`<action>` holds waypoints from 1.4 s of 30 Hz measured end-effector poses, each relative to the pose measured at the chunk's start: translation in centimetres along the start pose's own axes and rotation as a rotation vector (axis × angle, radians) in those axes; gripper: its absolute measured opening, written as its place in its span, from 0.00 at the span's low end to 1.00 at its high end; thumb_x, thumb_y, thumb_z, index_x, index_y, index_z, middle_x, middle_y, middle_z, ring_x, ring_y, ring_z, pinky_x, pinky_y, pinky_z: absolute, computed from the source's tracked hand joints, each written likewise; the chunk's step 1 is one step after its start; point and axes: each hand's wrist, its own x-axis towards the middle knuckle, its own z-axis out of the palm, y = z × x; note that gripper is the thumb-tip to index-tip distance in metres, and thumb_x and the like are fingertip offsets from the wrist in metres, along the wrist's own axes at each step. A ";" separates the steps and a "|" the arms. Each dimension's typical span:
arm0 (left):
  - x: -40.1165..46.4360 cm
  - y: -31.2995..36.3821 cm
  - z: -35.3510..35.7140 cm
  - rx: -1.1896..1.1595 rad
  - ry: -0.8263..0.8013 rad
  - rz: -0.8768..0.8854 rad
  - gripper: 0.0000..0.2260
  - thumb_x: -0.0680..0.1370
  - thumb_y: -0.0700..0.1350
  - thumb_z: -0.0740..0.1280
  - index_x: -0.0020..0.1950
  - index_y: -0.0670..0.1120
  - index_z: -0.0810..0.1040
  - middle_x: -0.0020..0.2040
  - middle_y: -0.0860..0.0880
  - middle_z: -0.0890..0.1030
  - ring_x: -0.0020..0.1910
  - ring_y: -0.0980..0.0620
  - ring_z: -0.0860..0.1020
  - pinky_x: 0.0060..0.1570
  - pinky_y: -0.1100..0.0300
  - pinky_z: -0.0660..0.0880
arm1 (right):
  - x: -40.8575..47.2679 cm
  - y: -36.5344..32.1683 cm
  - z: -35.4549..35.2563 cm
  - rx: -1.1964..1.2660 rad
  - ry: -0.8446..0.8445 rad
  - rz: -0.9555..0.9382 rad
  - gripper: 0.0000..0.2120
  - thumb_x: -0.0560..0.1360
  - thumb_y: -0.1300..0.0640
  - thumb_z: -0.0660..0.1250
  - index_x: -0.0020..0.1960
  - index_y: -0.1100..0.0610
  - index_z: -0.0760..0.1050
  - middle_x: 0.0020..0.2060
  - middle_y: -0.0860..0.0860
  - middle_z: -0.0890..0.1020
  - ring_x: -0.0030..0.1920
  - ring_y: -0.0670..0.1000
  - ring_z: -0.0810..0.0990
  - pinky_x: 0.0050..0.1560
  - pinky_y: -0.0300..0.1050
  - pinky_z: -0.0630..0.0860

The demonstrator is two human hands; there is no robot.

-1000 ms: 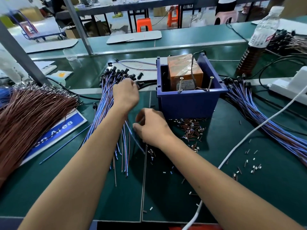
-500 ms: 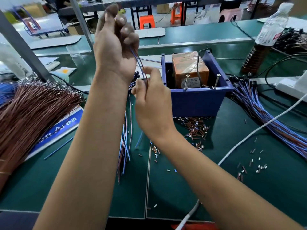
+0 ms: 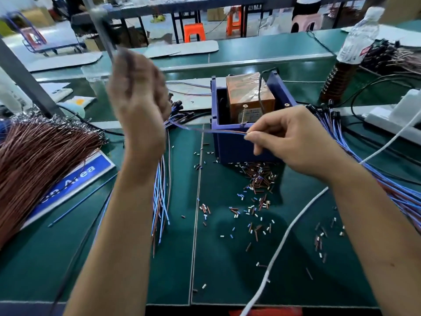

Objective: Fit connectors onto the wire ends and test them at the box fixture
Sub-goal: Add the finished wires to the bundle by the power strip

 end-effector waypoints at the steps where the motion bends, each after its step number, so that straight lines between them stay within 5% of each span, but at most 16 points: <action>1: -1.0 -0.1 1.1 0.163 -0.110 0.113 0.12 0.84 0.43 0.60 0.41 0.49 0.72 0.32 0.54 0.72 0.27 0.55 0.65 0.24 0.60 0.61 | -0.3 0.4 -0.2 0.011 0.002 -0.003 0.07 0.79 0.57 0.74 0.42 0.53 0.85 0.32 0.46 0.86 0.32 0.43 0.82 0.39 0.37 0.77; 4: -5.1 -1.7 4.4 0.610 -0.500 0.391 0.10 0.82 0.38 0.63 0.41 0.39 0.76 0.37 0.46 0.78 0.35 0.47 0.74 0.34 0.51 0.71 | -0.9 1.3 0.1 0.063 -0.010 -0.017 0.07 0.77 0.57 0.75 0.40 0.51 0.84 0.33 0.48 0.85 0.34 0.44 0.83 0.41 0.37 0.77; 6: -7.4 -3.0 5.3 0.702 -0.610 0.396 0.07 0.83 0.38 0.64 0.48 0.36 0.79 0.45 0.44 0.78 0.39 0.42 0.76 0.38 0.48 0.74 | -1.3 2.0 0.0 0.140 -0.006 -0.004 0.05 0.74 0.57 0.72 0.40 0.52 0.82 0.34 0.50 0.85 0.36 0.44 0.81 0.41 0.41 0.77; 10: -9.9 -4.7 5.7 0.723 -0.621 0.320 0.10 0.85 0.45 0.63 0.60 0.40 0.79 0.50 0.46 0.81 0.44 0.38 0.80 0.40 0.45 0.78 | -2.1 3.4 -0.5 0.127 -0.033 -0.069 0.05 0.78 0.60 0.71 0.44 0.58 0.84 0.36 0.49 0.85 0.37 0.43 0.81 0.40 0.40 0.76; 15: -9.4 -6.0 4.5 0.775 -0.592 0.304 0.14 0.84 0.50 0.67 0.49 0.39 0.78 0.39 0.47 0.79 0.36 0.42 0.76 0.36 0.47 0.75 | -2.4 4.8 0.1 0.238 -0.026 0.021 0.01 0.76 0.62 0.77 0.47 0.60 0.86 0.37 0.52 0.88 0.37 0.45 0.86 0.40 0.36 0.79; 22: -9.5 -7.4 3.7 0.731 -0.484 0.260 0.10 0.82 0.46 0.71 0.44 0.42 0.80 0.37 0.50 0.76 0.35 0.49 0.73 0.36 0.52 0.72 | -3.6 6.5 -1.6 0.386 0.073 0.123 0.06 0.73 0.52 0.76 0.45 0.54 0.86 0.36 0.56 0.87 0.27 0.47 0.75 0.28 0.36 0.70; 27: -10.2 -7.7 4.5 0.608 -0.589 0.198 0.05 0.82 0.43 0.71 0.47 0.44 0.82 0.39 0.53 0.81 0.38 0.53 0.78 0.40 0.54 0.75 | -3.6 6.3 -0.3 0.384 0.048 0.134 0.03 0.76 0.59 0.76 0.45 0.53 0.87 0.35 0.55 0.87 0.28 0.44 0.79 0.28 0.35 0.73; 36: -10.2 -8.4 4.3 0.546 -0.439 0.049 0.03 0.78 0.38 0.71 0.45 0.44 0.82 0.37 0.53 0.81 0.37 0.53 0.80 0.38 0.53 0.76 | -3.6 6.9 0.3 0.491 0.152 0.235 0.04 0.79 0.60 0.73 0.47 0.55 0.86 0.37 0.58 0.87 0.27 0.47 0.76 0.25 0.38 0.71; 42: -10.4 -8.3 4.6 0.444 -0.428 -0.013 0.07 0.78 0.35 0.71 0.46 0.47 0.83 0.38 0.55 0.83 0.38 0.56 0.82 0.41 0.63 0.76 | -3.4 6.0 0.9 0.550 0.166 0.239 0.05 0.79 0.61 0.72 0.44 0.58 0.84 0.36 0.59 0.86 0.26 0.49 0.75 0.25 0.38 0.71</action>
